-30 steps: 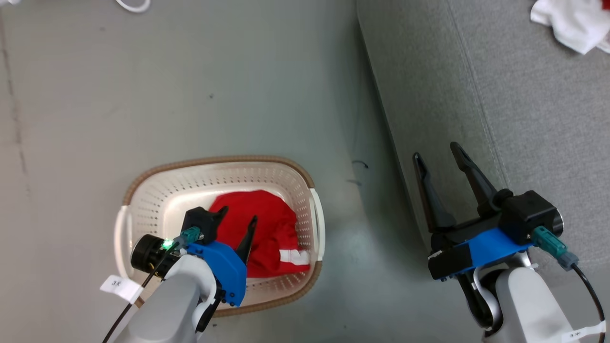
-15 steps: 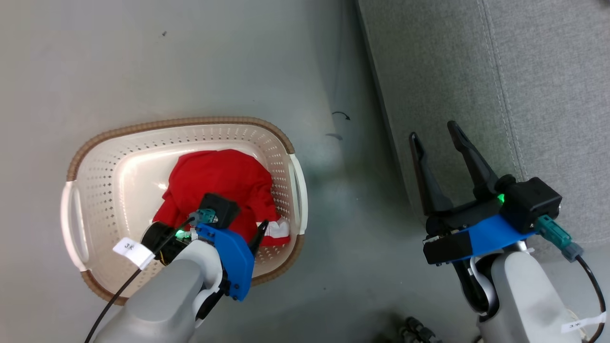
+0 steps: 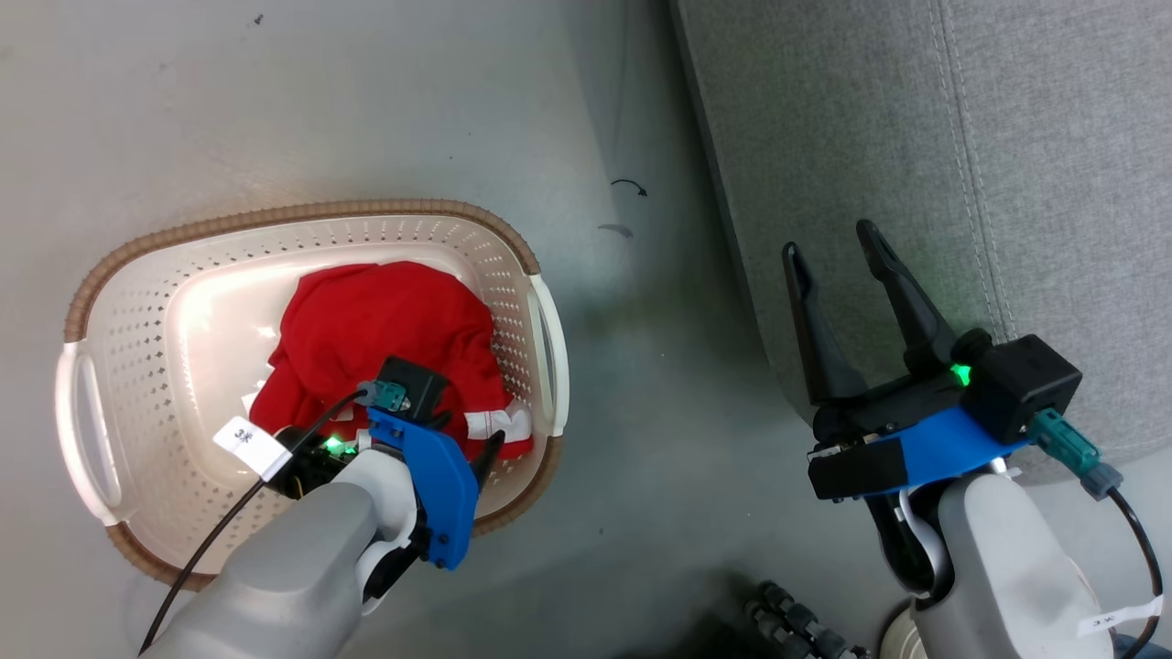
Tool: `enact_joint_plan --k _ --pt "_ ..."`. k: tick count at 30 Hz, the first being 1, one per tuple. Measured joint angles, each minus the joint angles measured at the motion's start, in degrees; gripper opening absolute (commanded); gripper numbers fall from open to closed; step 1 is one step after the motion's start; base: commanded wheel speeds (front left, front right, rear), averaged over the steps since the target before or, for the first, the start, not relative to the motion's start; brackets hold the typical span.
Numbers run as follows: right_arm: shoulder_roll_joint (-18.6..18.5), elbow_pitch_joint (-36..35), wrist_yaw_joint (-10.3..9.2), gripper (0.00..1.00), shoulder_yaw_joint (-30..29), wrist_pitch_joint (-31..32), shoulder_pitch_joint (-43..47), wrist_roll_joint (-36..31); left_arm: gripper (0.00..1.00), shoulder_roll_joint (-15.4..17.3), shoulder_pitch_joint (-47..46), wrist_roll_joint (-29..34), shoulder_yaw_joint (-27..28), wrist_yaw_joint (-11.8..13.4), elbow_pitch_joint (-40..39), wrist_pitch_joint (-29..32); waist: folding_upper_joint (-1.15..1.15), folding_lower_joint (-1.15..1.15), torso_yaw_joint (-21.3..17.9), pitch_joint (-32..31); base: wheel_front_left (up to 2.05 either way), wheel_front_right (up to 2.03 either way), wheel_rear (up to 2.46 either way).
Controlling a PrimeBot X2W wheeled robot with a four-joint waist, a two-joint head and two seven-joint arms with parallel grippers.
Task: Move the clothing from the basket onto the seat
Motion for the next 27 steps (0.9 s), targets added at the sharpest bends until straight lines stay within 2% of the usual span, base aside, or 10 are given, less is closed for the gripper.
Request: enact_joint_plan --k 16,17,18,20,27 --pt "0.00 -1.40 0.00 1.00 0.01 -0.40 -0.15 0.32 1.00 -1.23 -3.77 -4.68 -5.43 0.00 4.43 1.97 0.00 0.00 -0.39 3.66 0.00 0.00 0.00" --pt "0.00 -1.46 0.00 1.00 0.02 -0.40 -0.15 0.32 0.96 -1.30 -4.00 -4.67 -5.68 0.00 4.78 2.01 0.00 0.00 -0.37 3.79 0.00 0.00 0.00" --pt "0.00 -1.51 0.00 1.00 0.01 -0.40 -0.15 0.32 0.57 -1.35 -4.27 -4.58 -5.90 0.00 5.08 1.92 0.00 0.00 -0.34 3.88 0.00 0.00 0.00" --pt "0.00 -1.55 0.00 1.00 0.03 -0.40 -0.15 0.34 0.00 -1.58 -4.80 -4.43 -6.19 0.00 5.41 1.52 0.00 0.00 -0.27 4.04 0.00 0.00 0.00" --pt "0.00 -1.35 0.00 1.00 0.18 -0.40 -0.52 0.33 0.00 -2.00 -5.01 -5.76 -7.04 0.00 5.50 1.54 0.00 -0.01 -0.06 3.74 0.00 0.00 0.00"
